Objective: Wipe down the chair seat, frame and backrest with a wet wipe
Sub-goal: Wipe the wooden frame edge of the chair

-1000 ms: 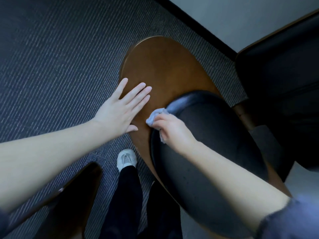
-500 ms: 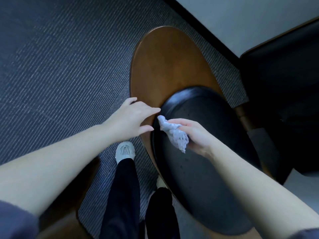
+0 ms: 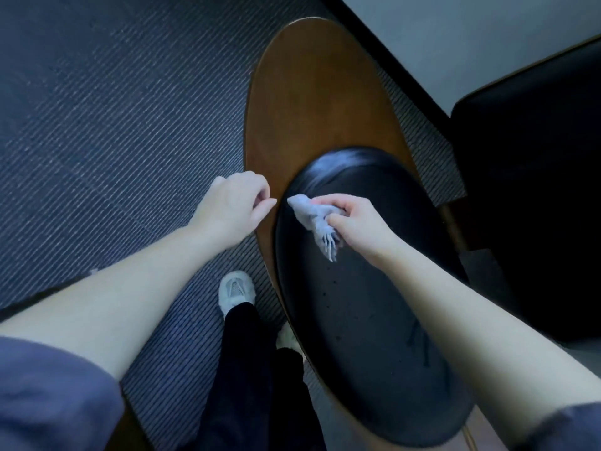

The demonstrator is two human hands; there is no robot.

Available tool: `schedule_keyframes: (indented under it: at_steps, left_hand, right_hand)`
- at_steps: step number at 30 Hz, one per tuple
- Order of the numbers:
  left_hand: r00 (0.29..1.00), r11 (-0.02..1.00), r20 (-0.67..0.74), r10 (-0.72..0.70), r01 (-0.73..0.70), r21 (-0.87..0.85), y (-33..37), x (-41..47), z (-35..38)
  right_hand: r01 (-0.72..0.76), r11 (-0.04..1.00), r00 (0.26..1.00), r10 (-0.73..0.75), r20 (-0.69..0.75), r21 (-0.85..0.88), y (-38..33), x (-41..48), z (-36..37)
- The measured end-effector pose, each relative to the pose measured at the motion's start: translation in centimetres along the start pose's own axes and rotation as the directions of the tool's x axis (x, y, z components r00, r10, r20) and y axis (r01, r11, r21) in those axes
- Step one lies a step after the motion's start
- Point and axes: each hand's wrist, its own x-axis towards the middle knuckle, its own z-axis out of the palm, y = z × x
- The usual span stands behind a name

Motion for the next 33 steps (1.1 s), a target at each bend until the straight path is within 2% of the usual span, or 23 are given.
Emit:
schedule_keyframes:
  at_steps: [1,3,5,6,9,12,13,16,20,22,24,25,26,29,30,31,33]
  left_hand:
    - [0.992,0.991,-0.038,-0.118,0.116,-0.062,-0.6,-0.1,0.3]
    - [0.942,0.934,-0.018,-0.334,0.328,-0.142,-1.7,-0.3,1.2]
    - [0.887,0.858,0.054,-0.459,0.458,-0.232,-2.5,-0.6,2.4]
    - [0.869,0.825,0.091,-0.486,0.491,-0.280,-2.7,-0.7,3.0]
    - [0.850,0.749,0.152,-0.504,0.518,-0.414,-3.1,-0.8,4.4]
    - [0.849,0.626,0.205,-0.488,0.504,-0.595,-3.9,-0.9,5.2]
    - [0.858,0.606,0.218,-0.465,0.487,-0.629,-4.2,-1.1,5.3]
    - [0.876,0.592,0.228,-0.426,0.460,-0.662,-4.6,-1.4,5.4]
    - [0.877,0.586,0.221,-0.427,0.454,-0.671,-4.7,-1.5,5.6]
    - [0.871,0.577,0.224,-0.437,0.462,-0.674,-4.7,-1.6,6.0]
    - [0.867,0.557,0.238,-0.437,0.469,-0.685,-4.8,-2.0,6.7]
    - [0.866,0.553,0.247,-0.436,0.474,-0.686,-4.8,-2.3,7.0]
    - [0.864,0.552,0.252,-0.435,0.478,-0.683,-4.7,-2.5,7.3]
    - [0.854,0.539,0.262,-0.449,0.493,-0.683,-4.6,-3.2,7.9]
    - [0.851,0.535,0.269,-0.451,0.499,-0.682,-4.6,-3.4,7.9]
    - [0.849,0.533,0.277,-0.451,0.505,-0.679,-4.5,-3.6,7.9]
    - [0.846,0.529,0.287,-0.449,0.511,-0.678,-4.4,-3.9,7.9]
  right_hand:
    - [0.070,0.991,0.992,-0.081,-0.093,-0.116,-0.3,0.8,0.3]
    - [0.231,0.932,0.938,-0.290,-0.190,-0.281,-0.9,2.4,0.9]
    - [0.339,0.828,0.881,-0.446,-0.159,-0.446,-1.5,4.1,1.6]
    - [0.352,0.778,0.877,-0.468,-0.107,-0.520,-1.7,4.9,2.0]
    - [0.314,0.695,0.900,-0.434,-0.029,-0.647,-0.5,6.4,3.6]
    - [0.317,0.732,0.890,-0.450,-0.078,-0.603,0.4,6.7,4.5]
    - [0.354,0.704,0.871,-0.487,-0.056,-0.616,0.7,6.6,4.7]
    - [0.523,0.488,0.785,-0.596,0.172,-0.699,2.7,5.2,5.7]
    - [0.695,0.278,0.705,-0.445,0.552,-0.664,3.8,4.0,6.4]
    - [0.719,0.266,0.675,-0.486,0.554,-0.642,2.4,5.2,5.6]
    - [0.631,0.325,0.715,-0.595,0.367,-0.704,1.2,5.9,5.1]
    - [0.579,0.354,0.742,-0.602,0.296,-0.734,1.3,5.6,5.1]
    - [0.565,0.357,0.750,-0.597,0.283,-0.744,1.7,4.9,5.5]
    - [0.681,0.356,0.723,-0.462,0.513,-0.640,5.3,1.5,7.3]
    - [0.721,0.362,0.692,-0.398,0.602,-0.590,6.8,0.1,7.6]
    - [0.776,0.324,0.631,-0.363,0.686,-0.542,8.2,-0.8,7.6]
    - [0.809,0.255,0.588,-0.310,0.747,-0.530,9.7,-1.1,7.1]
